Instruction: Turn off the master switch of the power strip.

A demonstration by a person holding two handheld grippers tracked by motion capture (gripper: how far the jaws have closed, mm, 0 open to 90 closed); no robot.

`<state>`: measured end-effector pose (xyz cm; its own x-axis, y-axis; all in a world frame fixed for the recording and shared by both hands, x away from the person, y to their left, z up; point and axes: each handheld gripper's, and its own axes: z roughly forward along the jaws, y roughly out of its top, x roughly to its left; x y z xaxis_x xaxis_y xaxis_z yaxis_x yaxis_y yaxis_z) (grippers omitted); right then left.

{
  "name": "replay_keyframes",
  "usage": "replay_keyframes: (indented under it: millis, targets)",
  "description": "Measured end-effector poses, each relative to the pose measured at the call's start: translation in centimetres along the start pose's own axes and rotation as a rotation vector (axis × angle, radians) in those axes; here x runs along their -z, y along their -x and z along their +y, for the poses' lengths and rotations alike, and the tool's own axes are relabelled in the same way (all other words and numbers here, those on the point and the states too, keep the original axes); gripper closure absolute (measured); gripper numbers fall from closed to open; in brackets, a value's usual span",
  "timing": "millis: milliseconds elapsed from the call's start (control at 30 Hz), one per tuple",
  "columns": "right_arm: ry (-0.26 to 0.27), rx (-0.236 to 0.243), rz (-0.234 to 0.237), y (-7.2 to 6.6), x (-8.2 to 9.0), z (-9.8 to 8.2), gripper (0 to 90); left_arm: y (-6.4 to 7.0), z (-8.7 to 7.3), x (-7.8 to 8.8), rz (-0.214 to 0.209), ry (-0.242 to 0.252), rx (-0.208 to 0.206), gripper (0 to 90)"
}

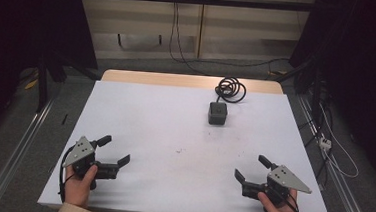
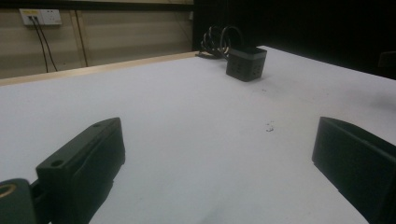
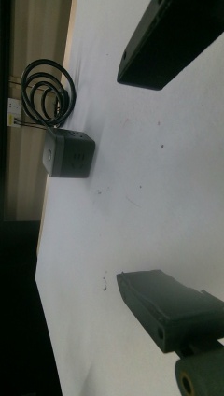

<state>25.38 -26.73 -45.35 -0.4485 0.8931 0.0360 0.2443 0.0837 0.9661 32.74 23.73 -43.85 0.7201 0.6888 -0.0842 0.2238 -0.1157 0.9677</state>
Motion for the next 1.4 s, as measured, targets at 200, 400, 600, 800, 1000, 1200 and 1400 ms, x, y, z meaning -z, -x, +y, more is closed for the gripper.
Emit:
replay_keyframes:
  millis: [200,400,600,800,1000,1200,1400]
  targets:
    - [-0.001,0.005,0.009,-0.2,-0.4,0.2,4.6,0.0,-0.1,0.5,0.004,-0.001,-0.002,2.3]
    - [-0.004,0.011,0.019,-0.3,-1.1,0.4,4.6,0.0,-0.2,0.9,0.009,0.001,0.003,2.3]
    - [-0.002,0.020,0.020,-0.2,-1.7,0.8,4.5,-0.1,-0.4,1.3,0.014,-0.001,0.002,2.3]
    - [-0.001,0.028,0.018,-0.2,-2.2,1.2,4.5,-0.2,-0.5,1.5,0.021,0.001,0.011,2.3]
    - [-0.036,0.039,0.022,0.0,-3.2,1.8,4.3,-0.3,-0.6,1.4,0.026,-0.002,0.011,2.3]
    - [-0.061,0.058,0.020,0.1,-4.3,2.1,4.3,-0.5,-0.7,1.4,0.023,-0.003,0.016,2.3]
    - [-0.081,0.051,0.022,0.1,-4.8,2.3,4.2,-0.3,-0.6,1.3,0.021,-0.008,0.010,2.3]
